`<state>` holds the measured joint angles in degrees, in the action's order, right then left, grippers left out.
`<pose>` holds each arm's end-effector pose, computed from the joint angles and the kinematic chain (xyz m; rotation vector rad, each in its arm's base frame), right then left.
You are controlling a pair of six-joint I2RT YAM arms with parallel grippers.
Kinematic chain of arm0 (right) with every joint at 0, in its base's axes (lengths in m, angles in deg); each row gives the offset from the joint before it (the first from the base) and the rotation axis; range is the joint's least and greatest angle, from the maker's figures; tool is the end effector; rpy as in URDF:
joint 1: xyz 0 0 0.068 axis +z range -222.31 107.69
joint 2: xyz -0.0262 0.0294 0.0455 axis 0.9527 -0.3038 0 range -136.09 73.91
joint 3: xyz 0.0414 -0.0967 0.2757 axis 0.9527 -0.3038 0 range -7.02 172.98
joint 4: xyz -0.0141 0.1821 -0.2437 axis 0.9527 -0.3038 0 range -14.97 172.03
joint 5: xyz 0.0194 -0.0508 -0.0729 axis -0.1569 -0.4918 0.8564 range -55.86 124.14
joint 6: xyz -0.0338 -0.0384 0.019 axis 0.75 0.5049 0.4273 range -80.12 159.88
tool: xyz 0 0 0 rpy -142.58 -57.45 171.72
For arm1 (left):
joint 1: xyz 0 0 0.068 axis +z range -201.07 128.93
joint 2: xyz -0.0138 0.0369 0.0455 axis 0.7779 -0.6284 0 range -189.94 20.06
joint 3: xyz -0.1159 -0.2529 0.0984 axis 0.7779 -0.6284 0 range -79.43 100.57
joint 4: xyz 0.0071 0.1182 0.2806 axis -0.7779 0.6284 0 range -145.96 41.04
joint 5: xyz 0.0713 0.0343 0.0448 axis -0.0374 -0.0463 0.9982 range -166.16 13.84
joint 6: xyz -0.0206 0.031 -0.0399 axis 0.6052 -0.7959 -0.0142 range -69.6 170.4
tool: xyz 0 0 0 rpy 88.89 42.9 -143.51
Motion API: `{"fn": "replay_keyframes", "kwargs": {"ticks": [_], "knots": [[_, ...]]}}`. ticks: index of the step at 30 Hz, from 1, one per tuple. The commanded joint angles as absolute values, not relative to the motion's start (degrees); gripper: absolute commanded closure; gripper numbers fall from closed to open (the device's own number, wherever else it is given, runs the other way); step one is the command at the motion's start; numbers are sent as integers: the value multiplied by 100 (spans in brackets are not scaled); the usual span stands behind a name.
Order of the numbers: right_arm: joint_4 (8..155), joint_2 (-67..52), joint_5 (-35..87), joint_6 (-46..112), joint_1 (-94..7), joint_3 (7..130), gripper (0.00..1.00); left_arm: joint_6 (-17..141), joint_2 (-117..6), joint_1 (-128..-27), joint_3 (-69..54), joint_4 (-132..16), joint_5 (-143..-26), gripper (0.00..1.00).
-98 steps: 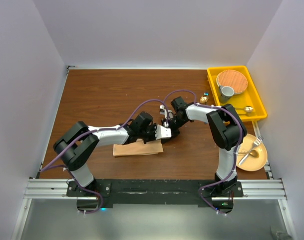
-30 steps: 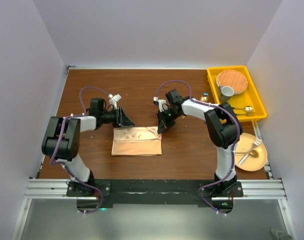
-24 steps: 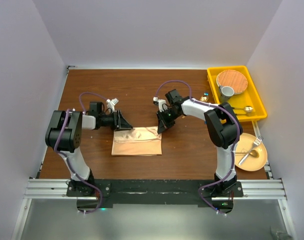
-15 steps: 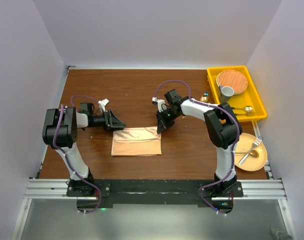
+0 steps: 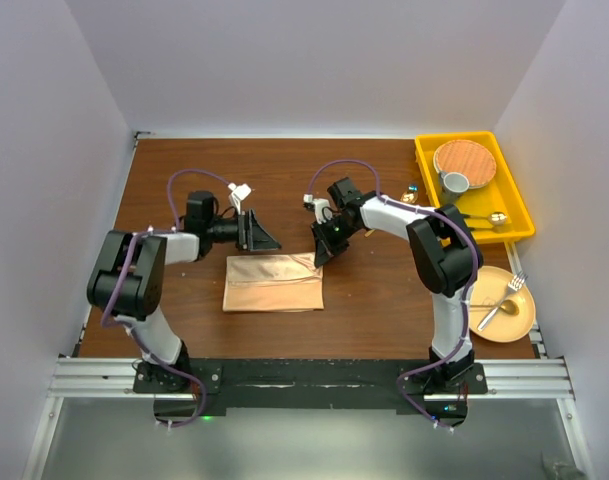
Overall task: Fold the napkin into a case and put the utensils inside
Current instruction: Smooth out the 2/3-rectangle-folded napkin on the folded napkin.
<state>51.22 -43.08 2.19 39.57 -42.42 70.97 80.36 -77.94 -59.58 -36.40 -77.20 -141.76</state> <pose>0.3806 0.2410 0.1343 -0.8560 2.6812 0.9072 0.3412 -0.0847 0.1447 0.3134 2.1492 -1.6113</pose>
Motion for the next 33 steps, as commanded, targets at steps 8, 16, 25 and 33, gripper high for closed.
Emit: {"fn": "replay_keyframes", "kwargs": {"ticks": [8, 16, 25, 33], "knots": [[4925, -4624, 1041, 4243, -4217, 7050, 100, 7548, -8857, -4838, -3935, -6795, -13399, 31], [4943, -4597, 979, 4270, -4217, 7023, 100, 5357, -8191, -4192, -3435, -4524, -14461, 44], [5021, -4465, 795, 4287, -4216, 6980, 100, 7638, -7188, -6140, -3399, -6825, -12996, 87], [5206, -4255, 531, 4138, -4217, 6900, 100, 8240, -8092, -7242, -2907, -7126, -12091, 96]]}}
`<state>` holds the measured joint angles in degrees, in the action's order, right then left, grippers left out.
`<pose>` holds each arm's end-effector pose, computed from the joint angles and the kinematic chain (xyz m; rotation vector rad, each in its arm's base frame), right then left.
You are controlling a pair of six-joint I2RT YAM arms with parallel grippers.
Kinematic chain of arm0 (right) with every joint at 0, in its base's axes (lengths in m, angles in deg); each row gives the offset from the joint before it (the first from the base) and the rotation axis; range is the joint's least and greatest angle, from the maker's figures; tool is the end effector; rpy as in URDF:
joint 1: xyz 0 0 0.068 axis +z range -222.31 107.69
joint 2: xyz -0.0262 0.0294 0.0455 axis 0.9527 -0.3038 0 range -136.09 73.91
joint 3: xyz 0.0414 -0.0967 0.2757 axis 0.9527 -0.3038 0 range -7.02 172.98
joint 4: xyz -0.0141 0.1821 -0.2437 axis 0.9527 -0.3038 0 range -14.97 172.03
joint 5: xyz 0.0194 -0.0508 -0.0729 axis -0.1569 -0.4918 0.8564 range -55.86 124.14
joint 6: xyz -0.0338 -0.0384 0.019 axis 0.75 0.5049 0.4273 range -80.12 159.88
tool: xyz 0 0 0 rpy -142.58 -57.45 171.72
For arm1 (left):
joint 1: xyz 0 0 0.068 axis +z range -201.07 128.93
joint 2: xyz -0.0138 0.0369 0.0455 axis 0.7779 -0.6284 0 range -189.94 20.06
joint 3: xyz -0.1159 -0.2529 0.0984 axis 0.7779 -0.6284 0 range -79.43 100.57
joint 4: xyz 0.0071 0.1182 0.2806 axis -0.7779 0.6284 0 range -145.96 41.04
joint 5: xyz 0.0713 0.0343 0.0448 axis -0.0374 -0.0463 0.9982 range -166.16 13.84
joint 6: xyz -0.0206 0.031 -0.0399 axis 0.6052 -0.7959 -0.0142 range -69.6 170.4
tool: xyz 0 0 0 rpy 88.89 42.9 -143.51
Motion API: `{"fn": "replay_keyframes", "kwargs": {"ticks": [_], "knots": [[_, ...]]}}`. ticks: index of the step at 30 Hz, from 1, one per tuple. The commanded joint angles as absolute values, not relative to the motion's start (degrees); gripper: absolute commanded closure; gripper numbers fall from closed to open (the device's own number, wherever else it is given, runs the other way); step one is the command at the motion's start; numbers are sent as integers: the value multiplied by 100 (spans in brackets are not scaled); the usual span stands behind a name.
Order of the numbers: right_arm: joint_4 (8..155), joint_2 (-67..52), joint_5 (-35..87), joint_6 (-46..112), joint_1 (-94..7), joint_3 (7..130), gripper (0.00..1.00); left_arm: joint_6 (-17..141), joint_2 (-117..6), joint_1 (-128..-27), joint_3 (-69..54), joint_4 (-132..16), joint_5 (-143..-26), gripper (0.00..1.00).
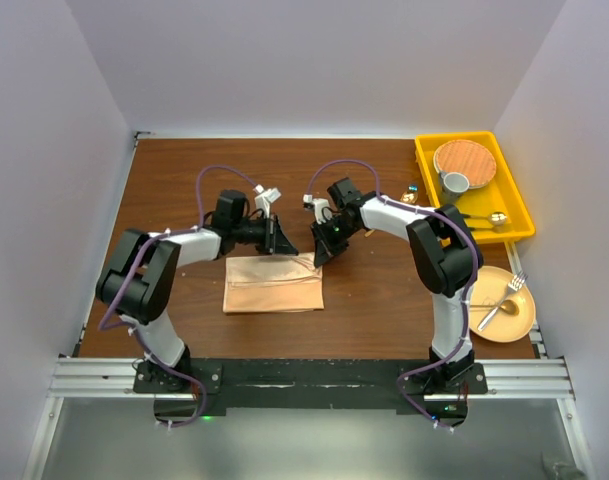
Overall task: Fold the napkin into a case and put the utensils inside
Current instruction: Smooth out the 2/3-rectangle-folded napkin on the folded napkin.
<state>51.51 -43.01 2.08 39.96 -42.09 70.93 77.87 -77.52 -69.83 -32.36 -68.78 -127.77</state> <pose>0.3795 0.2434 0.1349 -0.8736 2.6691 0.9099 0.3368 -0.1447 0.1527 0.3613 2.2788 -1.4312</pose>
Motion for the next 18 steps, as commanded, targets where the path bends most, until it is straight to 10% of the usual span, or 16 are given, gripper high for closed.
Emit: {"fn": "replay_keyframes", "kwargs": {"ticks": [1, 18], "knots": [[5215, -4237, 487, 4120, -4217, 6909, 100, 8257, -8171, -7277, -2907, -7134, -12028, 96], [5075, -3947, -40, 4261, -4217, 6997, 94, 8468, -8901, -7480, -2836, -7126, -11456, 100]]}}
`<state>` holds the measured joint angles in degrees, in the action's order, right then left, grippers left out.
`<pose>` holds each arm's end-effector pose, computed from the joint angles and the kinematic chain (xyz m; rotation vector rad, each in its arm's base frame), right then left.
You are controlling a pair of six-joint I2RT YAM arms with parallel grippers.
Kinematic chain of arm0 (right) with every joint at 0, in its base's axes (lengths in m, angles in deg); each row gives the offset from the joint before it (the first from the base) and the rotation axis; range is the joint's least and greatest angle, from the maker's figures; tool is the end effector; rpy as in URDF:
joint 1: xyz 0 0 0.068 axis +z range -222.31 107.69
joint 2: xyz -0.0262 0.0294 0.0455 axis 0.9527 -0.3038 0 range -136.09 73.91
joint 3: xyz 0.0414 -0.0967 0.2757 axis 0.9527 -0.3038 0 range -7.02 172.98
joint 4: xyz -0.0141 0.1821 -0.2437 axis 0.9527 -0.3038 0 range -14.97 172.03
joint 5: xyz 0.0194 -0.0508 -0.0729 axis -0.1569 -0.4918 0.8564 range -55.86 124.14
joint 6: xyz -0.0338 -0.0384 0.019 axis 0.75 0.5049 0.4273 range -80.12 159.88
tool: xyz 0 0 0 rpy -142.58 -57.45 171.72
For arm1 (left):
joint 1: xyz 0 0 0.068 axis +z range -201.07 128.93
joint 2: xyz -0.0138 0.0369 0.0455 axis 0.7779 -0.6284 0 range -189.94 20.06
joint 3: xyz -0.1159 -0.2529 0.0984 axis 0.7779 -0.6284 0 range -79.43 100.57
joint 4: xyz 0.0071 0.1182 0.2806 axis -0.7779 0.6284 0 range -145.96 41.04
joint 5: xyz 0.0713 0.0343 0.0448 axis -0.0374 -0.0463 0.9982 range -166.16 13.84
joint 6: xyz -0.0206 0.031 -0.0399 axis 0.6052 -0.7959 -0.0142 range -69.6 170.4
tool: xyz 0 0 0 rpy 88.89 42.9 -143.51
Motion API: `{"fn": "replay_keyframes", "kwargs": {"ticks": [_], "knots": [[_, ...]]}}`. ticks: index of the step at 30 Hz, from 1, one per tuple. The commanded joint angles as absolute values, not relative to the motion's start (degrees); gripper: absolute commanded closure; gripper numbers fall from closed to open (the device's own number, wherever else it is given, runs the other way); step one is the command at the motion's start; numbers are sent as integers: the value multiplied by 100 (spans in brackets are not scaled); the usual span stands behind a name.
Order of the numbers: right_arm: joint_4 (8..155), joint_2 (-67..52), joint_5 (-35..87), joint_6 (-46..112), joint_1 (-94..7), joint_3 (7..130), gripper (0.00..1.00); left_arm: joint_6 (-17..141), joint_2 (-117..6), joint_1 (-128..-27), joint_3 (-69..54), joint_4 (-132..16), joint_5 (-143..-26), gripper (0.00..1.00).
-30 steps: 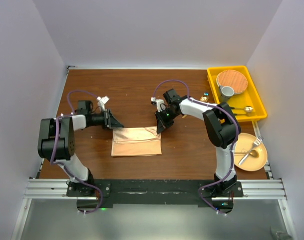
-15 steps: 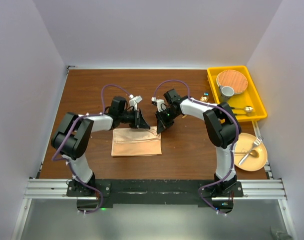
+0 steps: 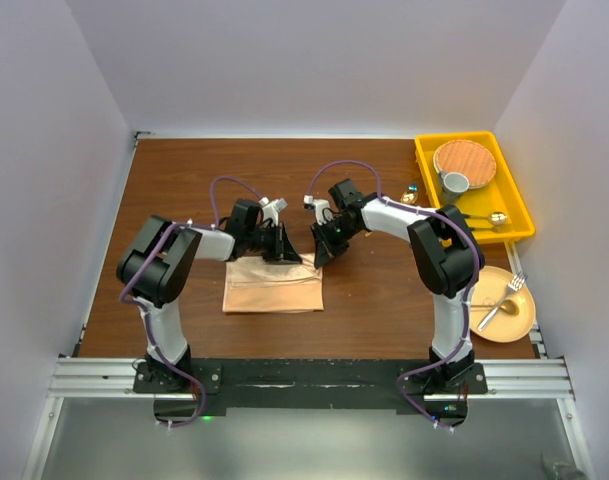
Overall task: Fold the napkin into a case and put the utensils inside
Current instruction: Smooth out the 2/3-rectangle-folded napkin on the folded napkin.
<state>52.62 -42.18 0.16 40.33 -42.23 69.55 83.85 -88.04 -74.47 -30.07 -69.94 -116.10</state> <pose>0.3758 0.2412 0.1352 -0.8863 2.6466 0.9555 0.3428 -0.1740 0.0971 0.1563 2.4911 -1.2782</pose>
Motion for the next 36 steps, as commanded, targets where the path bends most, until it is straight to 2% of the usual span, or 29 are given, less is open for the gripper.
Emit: {"fn": "replay_keyframes", "kwargs": {"ticks": [1, 4, 6, 8, 16, 21, 27, 33, 36], "knots": [[5074, -3947, -58, 4269, -4208, 7014, 95, 8503, -8936, -7480, -2854, -7126, -11457, 100], [4987, -3938, -93, 4217, -4208, 7102, 91, 8547, -8998, -7471, -2889, -7073, -11395, 100], [4768, -3956, -163, 4164, -4225, 7251, 77, 8539, -9007, -7471, -2898, -7038, -11369, 100], [4644, -3903, -181, 4024, -4234, 7304, 73, 8547, -9007, -7471, -2916, -7029, -11351, 100], [4529, -3902, -366, 3374, -4234, 7182, 71, 8530, -8998, -7471, -2924, -7038, -11369, 100], [4617, -3973, -488, 3320, -4234, 7138, 79, 8512, -9007, -7471, -2951, -7038, -11333, 100], [4722, -4079, -506, 3496, -4208, 6892, 100, 8530, -9024, -7471, -2960, -7011, -11298, 100], [4863, -4254, -270, 3742, -4155, 6742, 100, 8538, -8990, -7445, -2959, -7168, -11447, 100], [4863, -4359, -85, 3812, -4146, 6768, 100, 8661, -8640, -7445, -3126, -7800, -11869, 93]]}}
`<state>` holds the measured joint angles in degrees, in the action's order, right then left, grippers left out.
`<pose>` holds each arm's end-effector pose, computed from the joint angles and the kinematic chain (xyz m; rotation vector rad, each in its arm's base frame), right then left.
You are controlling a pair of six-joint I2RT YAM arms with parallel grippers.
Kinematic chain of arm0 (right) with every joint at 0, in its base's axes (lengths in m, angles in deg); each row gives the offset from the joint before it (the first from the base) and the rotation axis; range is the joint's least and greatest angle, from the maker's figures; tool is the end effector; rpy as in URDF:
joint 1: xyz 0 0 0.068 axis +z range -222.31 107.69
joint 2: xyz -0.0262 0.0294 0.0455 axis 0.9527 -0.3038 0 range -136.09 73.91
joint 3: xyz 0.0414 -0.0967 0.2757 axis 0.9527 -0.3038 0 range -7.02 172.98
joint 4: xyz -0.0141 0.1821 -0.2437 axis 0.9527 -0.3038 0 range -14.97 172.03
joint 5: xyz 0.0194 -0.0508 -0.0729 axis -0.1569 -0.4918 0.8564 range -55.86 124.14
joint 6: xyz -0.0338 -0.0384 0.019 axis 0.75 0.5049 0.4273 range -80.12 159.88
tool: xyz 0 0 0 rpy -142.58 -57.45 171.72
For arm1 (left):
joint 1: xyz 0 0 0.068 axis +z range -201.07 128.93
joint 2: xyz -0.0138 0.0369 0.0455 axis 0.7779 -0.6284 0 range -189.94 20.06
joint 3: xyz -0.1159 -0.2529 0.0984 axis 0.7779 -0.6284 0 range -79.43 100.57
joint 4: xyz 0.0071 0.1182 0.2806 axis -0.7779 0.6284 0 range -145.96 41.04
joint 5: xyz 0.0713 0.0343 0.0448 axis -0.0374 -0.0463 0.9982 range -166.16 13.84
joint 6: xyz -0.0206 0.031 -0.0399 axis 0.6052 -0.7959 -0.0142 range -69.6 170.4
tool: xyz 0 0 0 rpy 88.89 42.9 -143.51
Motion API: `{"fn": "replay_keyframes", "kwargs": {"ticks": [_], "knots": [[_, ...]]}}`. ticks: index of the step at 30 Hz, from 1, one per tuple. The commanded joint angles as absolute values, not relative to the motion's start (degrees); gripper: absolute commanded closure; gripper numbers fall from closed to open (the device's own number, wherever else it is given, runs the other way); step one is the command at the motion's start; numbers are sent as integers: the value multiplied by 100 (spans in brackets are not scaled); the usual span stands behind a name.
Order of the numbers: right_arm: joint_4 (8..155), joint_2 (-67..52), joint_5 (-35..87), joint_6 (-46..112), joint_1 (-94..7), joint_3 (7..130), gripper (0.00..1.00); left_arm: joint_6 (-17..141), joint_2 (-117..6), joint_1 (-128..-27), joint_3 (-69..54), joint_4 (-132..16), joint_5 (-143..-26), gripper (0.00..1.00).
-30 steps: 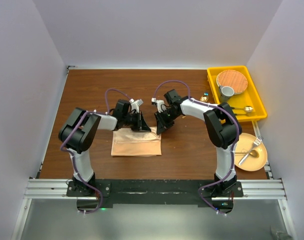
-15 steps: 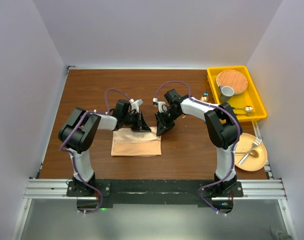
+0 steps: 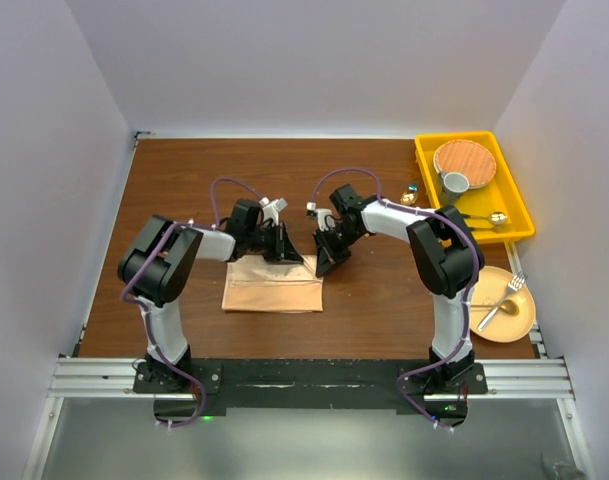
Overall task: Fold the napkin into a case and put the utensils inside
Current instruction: Smooth out the 2/3-rectangle-folded napkin on the folded napkin.
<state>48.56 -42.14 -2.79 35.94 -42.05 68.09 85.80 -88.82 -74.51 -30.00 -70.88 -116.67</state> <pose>0.3626 0.2370 0.1267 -0.7881 2.7899 1.0407 0.3436 -0.1749 0.0939 0.1230 2.4998 -1.3042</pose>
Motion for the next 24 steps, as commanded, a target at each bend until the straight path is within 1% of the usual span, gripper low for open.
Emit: {"fn": "replay_keyframes", "kwargs": {"ticks": [1, 4, 6, 12, 16, 18, 22, 24], "knots": [[4872, -4377, -32, 3821, -4155, 6768, 100, 8740, -8516, -7445, -3196, -8029, -11965, 89], [4898, -4421, 74, 3813, -4146, 6760, 100, 8925, -8164, -7454, -3250, -8400, -12229, 84], [4898, -4430, 109, 3804, -4155, 6760, 100, 9092, -8058, -7462, -3258, -8549, -12291, 83], [4863, -4413, 127, 3786, -4155, 6742, 100, 9189, -8382, -7568, -3075, -8515, -12160, 83], [4881, -4343, 100, 3777, -4155, 6751, 100, 9136, -8787, -7568, -2977, -8330, -12046, 86], [4881, -4307, 83, 3769, -4146, 6760, 100, 9005, -8936, -7568, -2995, -8076, -12002, 90], [4811, -4307, -31, 3769, -4146, 6856, 100, 8855, -9121, -7559, -3144, -7821, -11870, 94], [4653, -4264, -163, 3943, -4155, 6970, 94, 8899, -9200, -7533, -3197, -7803, -11791, 97]]}}
